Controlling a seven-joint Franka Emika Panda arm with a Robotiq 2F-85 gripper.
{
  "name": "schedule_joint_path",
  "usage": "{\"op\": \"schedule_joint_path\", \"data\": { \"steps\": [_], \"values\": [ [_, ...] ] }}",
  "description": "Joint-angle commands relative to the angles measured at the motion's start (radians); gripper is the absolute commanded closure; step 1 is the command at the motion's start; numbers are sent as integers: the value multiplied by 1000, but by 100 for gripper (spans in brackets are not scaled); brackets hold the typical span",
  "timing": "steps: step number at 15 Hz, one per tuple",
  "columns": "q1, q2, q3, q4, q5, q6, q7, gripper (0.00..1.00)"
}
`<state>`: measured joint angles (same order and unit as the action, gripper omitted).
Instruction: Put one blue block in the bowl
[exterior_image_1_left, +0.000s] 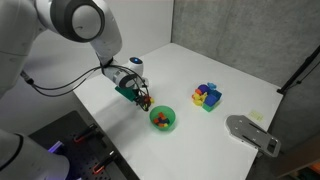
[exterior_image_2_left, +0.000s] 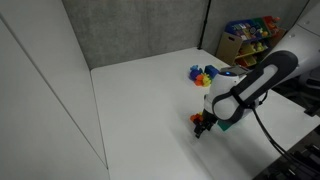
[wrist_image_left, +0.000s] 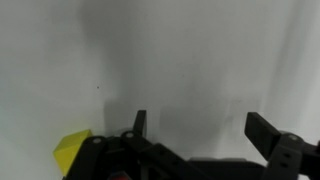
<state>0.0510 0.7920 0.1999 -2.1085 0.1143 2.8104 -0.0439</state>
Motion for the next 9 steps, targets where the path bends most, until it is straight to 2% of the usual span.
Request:
{"op": "schedule_joint_path", "data": {
  "steps": [1,9],
  "values": [
    [-5,19,-2,31,-10,21,-11,0],
    [33,29,-43,47,-43,59,3,0]
  ]
}}
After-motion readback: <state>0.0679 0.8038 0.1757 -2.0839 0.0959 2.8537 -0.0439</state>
